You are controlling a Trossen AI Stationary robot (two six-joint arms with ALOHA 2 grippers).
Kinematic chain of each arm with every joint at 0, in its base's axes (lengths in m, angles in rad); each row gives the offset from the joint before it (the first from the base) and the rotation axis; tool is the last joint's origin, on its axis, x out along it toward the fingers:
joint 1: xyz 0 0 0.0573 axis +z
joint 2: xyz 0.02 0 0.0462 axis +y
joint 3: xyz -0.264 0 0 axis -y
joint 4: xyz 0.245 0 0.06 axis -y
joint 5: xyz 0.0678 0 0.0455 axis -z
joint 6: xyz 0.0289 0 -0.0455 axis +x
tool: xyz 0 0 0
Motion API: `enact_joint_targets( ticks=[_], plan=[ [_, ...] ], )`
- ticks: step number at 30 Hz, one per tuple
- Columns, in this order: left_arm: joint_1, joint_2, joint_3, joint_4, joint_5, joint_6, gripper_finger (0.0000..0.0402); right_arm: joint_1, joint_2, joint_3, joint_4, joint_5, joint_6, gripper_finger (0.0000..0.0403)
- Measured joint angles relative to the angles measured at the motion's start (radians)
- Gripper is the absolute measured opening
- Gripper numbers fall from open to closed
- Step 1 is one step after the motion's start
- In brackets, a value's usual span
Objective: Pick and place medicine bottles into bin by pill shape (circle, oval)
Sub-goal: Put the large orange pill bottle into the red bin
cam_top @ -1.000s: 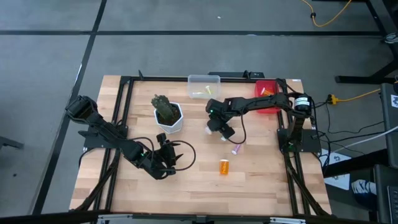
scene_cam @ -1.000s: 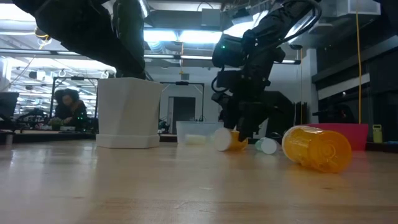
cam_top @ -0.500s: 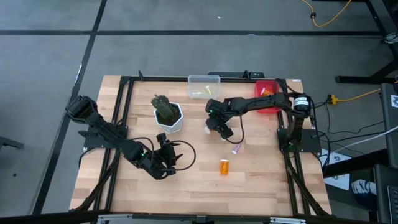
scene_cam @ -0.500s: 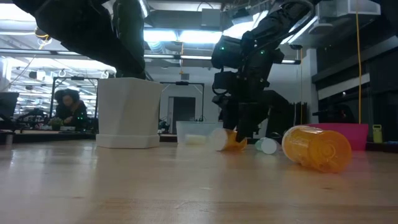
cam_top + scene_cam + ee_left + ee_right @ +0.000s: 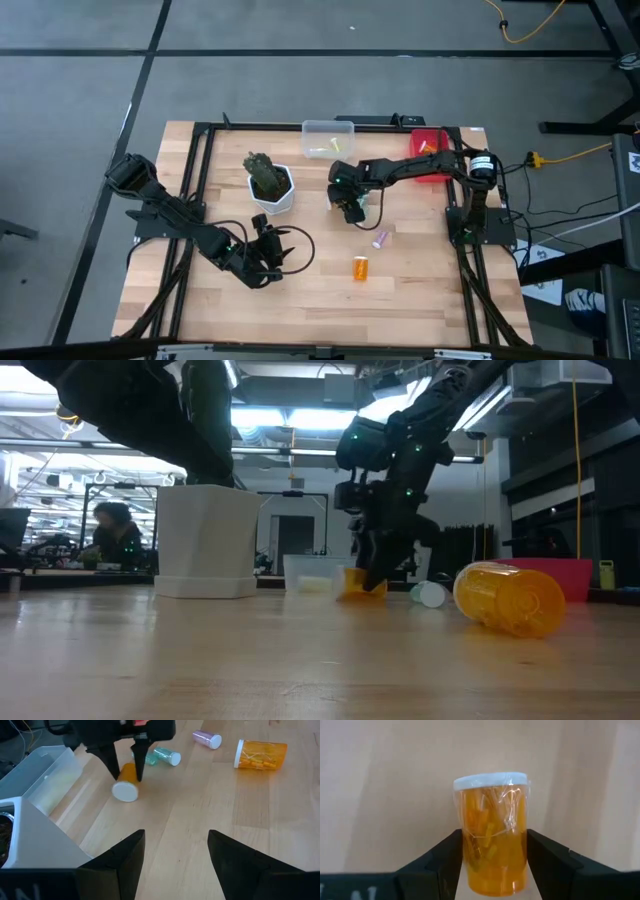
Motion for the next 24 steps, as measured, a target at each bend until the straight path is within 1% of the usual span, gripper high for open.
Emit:
enact_joint_targets(
  ticks=[4, 6, 10, 13, 17, 19, 24],
  plan=[
    [0.0, 0.0, 0.0, 0.0, 0.0, 0.0, 0.0211, -0.001, 0.002, -0.001, 0.018, 0.095, 0.086, 0.0204],
    [0.0, 0.0, 0.0, 0.0, 0.0, 0.0, 0.0211, -0.001, 0.003, -0.002, 0.026, 0.151, 0.091, 0.0204],
    [0.0, 0.0, 0.0, 0.0, 0.0, 0.0, 0.0211, -0.001, 0.003, -0.003, 0.055, 0.284, 0.099, 0.0204],
    [0.0, 0.0, 0.0, 0.0, 0.0, 0.0, 0.0211, -0.002, -0.006, -0.002, 0.038, 0.398, 0.154, 0.0204],
    [0.0, 0.0, 0.0, -0.001, 0.0, 0.001, 0.0211, -0.003, -0.035, 0.026, -0.065, 0.572, 0.225, 0.0204],
    [0.0, 0.0, 0.0, -0.001, 0.0, 0.001, 0.0211, -0.003, -0.059, 0.046, -0.139, 0.634, 0.271, 0.0204],
    [0.0, 0.0, 0.0, -0.001, 0.0, 0.001, 0.0211, -0.003, -0.129, 0.057, -0.33, 0.728, 0.368, 0.0204]
  ],
)
